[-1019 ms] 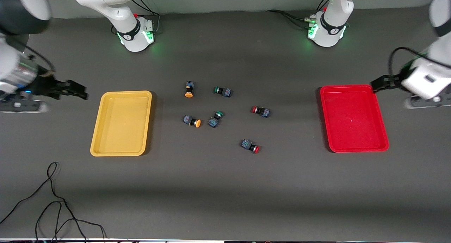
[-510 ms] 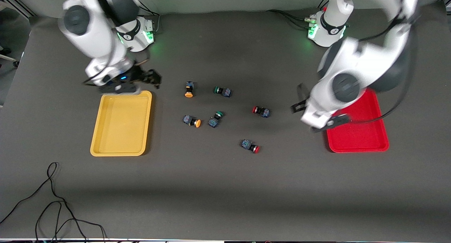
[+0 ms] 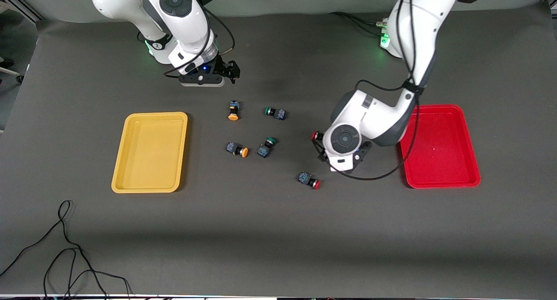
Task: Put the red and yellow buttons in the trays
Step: 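Move the left gripper to a red button while the right gripper reaches a yellow button, then close the left gripper on the red button while the right gripper grasps yellow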
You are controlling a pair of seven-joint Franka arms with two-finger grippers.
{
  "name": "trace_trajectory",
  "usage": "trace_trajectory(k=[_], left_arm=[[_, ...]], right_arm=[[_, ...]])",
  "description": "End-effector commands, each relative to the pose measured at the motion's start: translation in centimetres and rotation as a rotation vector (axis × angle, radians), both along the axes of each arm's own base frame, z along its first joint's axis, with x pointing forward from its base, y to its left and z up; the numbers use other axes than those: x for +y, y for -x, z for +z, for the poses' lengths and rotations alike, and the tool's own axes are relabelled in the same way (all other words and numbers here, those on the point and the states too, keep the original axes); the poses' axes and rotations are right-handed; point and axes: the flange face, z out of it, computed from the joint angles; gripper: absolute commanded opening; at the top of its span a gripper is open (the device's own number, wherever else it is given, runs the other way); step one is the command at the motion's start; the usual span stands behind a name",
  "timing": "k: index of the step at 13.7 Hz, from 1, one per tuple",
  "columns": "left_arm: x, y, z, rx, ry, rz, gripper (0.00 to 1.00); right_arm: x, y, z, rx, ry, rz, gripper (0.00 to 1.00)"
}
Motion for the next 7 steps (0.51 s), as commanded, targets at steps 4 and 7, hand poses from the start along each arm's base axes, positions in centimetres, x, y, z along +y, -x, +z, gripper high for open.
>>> trace_trajectory(k=[4, 7], left_arm=[[-2.1, 4.3, -2.9, -0.062, -0.015, 0.084, 1.00], [-1.1, 6.3, -3.2, -0.104, -0.001, 0.083, 1.00]], right_arm=[[-0.3, -0.3, -8.8, -0.066, -0.018, -0.028, 1.00], [0.0, -1.2, -14.5, -0.098, -0.032, -0.034, 1.00]])
